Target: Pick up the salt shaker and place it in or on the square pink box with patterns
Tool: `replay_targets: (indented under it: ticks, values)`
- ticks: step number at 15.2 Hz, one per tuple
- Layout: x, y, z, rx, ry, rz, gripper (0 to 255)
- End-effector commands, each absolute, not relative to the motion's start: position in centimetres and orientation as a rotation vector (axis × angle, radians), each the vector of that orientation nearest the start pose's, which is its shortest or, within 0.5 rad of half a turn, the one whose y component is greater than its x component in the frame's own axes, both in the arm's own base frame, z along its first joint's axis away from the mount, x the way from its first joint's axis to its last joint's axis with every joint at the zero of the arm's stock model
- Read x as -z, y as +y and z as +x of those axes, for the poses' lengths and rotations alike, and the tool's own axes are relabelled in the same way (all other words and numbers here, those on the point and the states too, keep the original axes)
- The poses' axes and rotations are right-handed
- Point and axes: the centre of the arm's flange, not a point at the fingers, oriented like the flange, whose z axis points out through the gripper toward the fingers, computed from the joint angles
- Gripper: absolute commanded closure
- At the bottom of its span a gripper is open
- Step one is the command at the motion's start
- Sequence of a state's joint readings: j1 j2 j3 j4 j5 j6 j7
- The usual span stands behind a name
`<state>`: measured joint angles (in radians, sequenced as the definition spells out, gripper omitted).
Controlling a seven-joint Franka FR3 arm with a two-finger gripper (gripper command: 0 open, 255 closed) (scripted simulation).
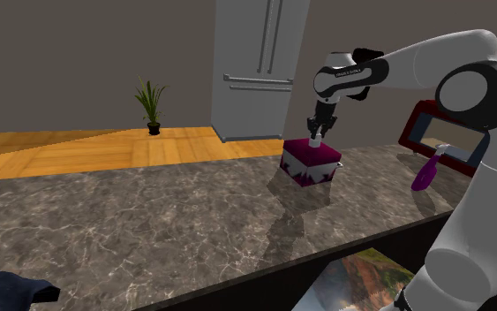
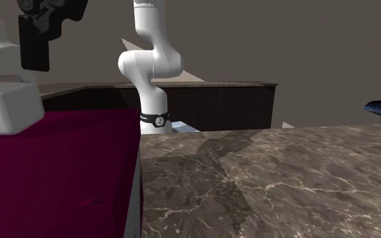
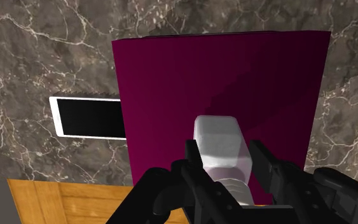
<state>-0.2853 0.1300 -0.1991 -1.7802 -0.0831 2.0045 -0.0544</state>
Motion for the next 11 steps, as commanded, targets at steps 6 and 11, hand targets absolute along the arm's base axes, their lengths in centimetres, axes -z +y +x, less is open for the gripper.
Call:
replay_targets:
  ticks: [6,11]
  values:
    - [-48.9,-28.4,54.0,0.108,0.642,-3.201,0]
    - [-52.8,-27.9,53.8,0.108,0.642,-3.201,0]
